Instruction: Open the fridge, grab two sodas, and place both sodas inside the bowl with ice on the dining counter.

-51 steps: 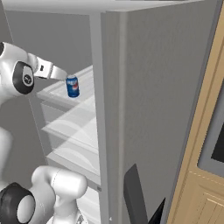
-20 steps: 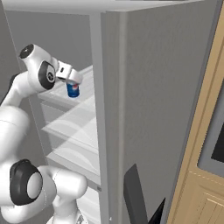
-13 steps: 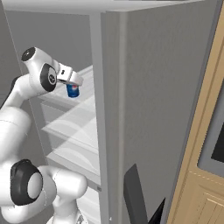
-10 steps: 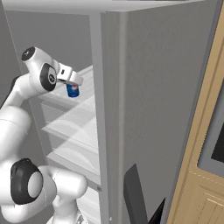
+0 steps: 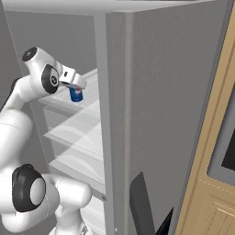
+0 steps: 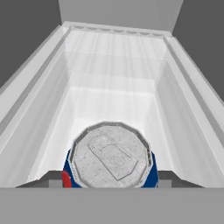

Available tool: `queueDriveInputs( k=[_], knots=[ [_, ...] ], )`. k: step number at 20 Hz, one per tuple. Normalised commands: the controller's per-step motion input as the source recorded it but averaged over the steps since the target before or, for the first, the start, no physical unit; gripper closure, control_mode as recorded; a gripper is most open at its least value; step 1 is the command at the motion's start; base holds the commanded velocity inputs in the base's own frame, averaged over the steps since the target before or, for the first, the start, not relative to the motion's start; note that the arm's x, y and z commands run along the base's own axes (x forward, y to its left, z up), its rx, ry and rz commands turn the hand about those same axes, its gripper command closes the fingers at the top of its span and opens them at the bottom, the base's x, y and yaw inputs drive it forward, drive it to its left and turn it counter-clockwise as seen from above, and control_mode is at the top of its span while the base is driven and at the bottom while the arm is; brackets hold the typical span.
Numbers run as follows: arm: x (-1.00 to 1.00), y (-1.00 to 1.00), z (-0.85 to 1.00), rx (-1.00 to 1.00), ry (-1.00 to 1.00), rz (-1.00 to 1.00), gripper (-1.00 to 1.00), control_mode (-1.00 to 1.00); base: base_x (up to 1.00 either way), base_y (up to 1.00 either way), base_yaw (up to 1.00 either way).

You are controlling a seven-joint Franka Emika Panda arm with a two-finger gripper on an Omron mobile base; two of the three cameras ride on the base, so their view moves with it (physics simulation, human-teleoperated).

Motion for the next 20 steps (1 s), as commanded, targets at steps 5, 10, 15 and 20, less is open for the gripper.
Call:
queueDriveInputs(
  k=[5,10,15,20],
  knots=[
    [-0.46,0.0,-0.01,0.0,-0.04,0.0,1.0,-1.0,0.0,0.0,0.0],
    [-0.9,-0.04,0.07,0.0,-0.06,0.04,1.0,-1.0,0.0,0.0,0.0],
    [-0.89,-0.01,0.28,0.0,-0.02,0.06,1.0,-1.0,0.0,0.0,0.0],
    [-0.99,0.06,0.1,0.0,0.0,0.1,1.0,-1.0,0.0,0.0,0.0]
  ],
)
